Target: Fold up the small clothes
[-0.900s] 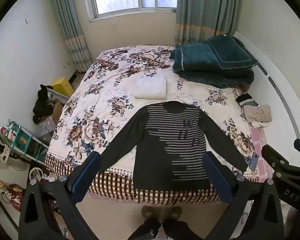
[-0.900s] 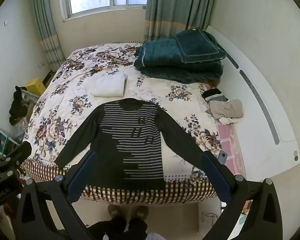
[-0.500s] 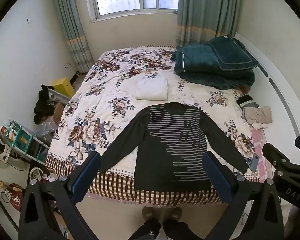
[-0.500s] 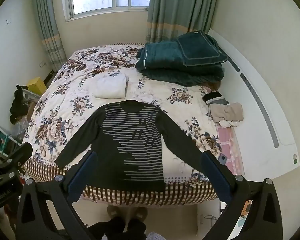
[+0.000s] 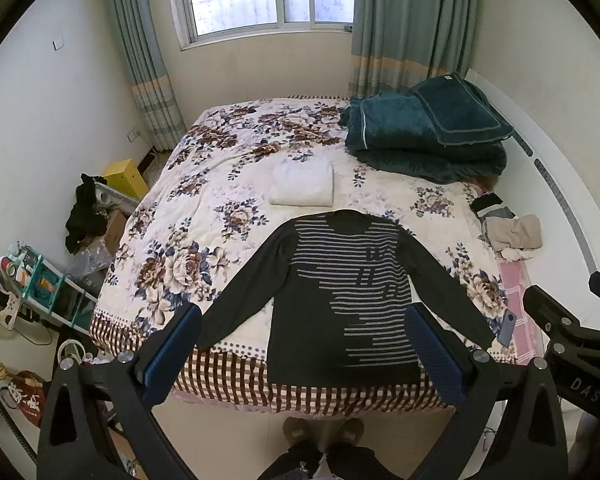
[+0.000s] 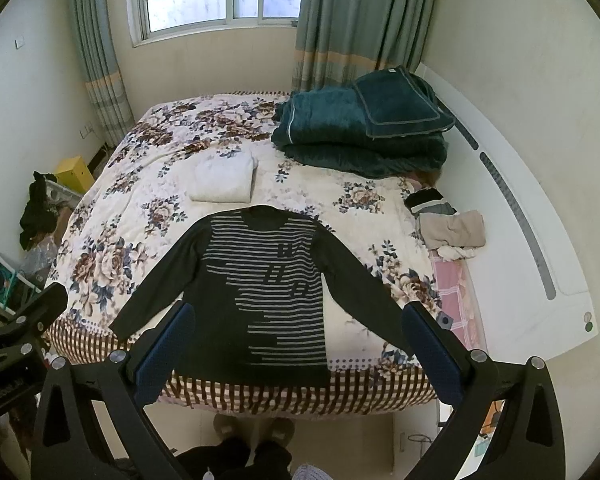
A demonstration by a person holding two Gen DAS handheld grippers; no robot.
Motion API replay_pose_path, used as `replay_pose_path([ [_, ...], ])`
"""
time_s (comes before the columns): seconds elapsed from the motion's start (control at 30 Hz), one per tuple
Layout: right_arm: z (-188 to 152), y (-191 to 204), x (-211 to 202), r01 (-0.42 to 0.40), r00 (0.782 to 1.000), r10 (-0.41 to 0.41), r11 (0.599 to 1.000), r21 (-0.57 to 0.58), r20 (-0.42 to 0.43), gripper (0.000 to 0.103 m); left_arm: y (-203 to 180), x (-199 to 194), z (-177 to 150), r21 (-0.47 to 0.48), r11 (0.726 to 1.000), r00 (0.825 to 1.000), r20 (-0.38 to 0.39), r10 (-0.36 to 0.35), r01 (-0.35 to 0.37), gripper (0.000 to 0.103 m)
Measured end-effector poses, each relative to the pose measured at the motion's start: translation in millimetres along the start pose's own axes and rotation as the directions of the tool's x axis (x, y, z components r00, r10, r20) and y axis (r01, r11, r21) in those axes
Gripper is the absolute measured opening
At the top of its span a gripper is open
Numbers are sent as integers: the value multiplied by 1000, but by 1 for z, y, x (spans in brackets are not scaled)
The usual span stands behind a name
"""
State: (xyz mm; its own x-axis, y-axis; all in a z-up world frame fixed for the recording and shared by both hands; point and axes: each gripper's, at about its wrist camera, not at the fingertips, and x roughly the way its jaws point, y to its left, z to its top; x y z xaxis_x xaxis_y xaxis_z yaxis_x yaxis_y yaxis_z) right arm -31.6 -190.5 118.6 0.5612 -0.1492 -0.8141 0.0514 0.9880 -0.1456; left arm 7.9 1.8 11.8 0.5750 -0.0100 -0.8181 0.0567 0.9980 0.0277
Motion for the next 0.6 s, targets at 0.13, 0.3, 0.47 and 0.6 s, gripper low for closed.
replay_pose_path([
  [0.13, 5, 0, -2, 0, 1000, 0, 1000, 0, 4, 103, 1, -2, 0, -1, 1000, 1000, 2, -3, 3, 103],
  [0.3, 3, 0, -3, -1, 1000, 1, 1000, 0, 10, 103, 1, -2, 0, -1, 1000, 1000, 2, -3, 3, 103],
  [0.47, 22, -1, -16, -3, 1000, 3, 1000, -4, 11, 103, 2, -5, 1, -2, 1000, 1000, 6, 1, -1, 103],
  [0.6, 19, -1, -16, -2, 1000, 2, 1000, -5, 15, 103, 5, -7, 3, -6, 1000, 1000, 6, 1, -1, 103],
])
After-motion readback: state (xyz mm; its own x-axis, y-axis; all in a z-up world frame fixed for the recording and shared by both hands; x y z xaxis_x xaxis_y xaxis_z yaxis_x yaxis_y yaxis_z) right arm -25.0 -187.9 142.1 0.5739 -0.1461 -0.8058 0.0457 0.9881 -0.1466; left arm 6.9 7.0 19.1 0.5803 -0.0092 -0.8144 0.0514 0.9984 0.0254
